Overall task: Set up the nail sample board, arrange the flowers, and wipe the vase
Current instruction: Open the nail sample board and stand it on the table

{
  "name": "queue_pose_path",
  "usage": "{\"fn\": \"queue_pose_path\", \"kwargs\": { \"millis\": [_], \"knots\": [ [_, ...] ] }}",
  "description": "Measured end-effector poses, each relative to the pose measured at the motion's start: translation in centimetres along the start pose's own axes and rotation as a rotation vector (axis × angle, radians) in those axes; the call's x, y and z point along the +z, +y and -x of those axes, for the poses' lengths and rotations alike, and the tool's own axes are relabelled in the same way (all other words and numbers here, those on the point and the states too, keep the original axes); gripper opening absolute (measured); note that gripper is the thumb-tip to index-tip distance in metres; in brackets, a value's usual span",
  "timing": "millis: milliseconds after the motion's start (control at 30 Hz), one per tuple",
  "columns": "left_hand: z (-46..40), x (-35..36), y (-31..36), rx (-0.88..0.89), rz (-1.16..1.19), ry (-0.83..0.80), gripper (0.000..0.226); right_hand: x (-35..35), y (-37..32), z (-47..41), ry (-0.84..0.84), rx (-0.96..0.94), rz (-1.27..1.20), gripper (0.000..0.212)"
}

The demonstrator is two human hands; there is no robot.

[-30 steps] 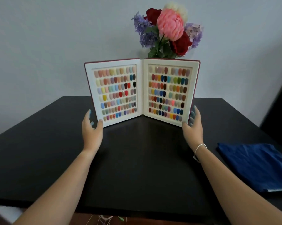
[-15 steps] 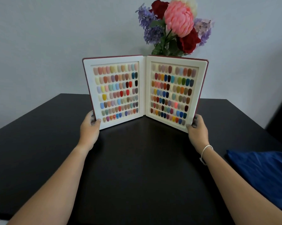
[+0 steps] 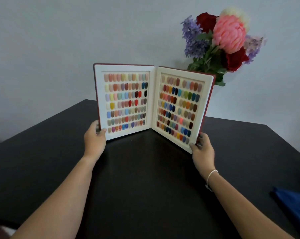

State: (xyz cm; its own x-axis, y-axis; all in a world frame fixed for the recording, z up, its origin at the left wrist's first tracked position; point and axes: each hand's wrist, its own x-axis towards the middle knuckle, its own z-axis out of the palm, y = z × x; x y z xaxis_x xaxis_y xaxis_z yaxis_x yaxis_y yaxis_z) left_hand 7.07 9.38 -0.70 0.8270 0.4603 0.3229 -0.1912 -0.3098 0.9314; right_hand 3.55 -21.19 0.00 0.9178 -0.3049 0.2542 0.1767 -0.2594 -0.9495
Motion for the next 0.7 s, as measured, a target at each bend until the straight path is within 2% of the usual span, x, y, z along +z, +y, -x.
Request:
{"fn": "queue_pose_path", "kwargs": {
  "millis": [300,700],
  "knots": [
    [-5.1,-6.3,-2.8,-0.067,-0.046,0.161,0.034,10.6,-1.2,-2.7,-0.111,-0.044,-0.016,0.035],
    [-11.5,-7.8,-5.2,-0.064,-0.057,0.257,0.029,21.5,-0.7,-9.9,-0.151,-0.061,-0.081,0.036]
  ]
}}
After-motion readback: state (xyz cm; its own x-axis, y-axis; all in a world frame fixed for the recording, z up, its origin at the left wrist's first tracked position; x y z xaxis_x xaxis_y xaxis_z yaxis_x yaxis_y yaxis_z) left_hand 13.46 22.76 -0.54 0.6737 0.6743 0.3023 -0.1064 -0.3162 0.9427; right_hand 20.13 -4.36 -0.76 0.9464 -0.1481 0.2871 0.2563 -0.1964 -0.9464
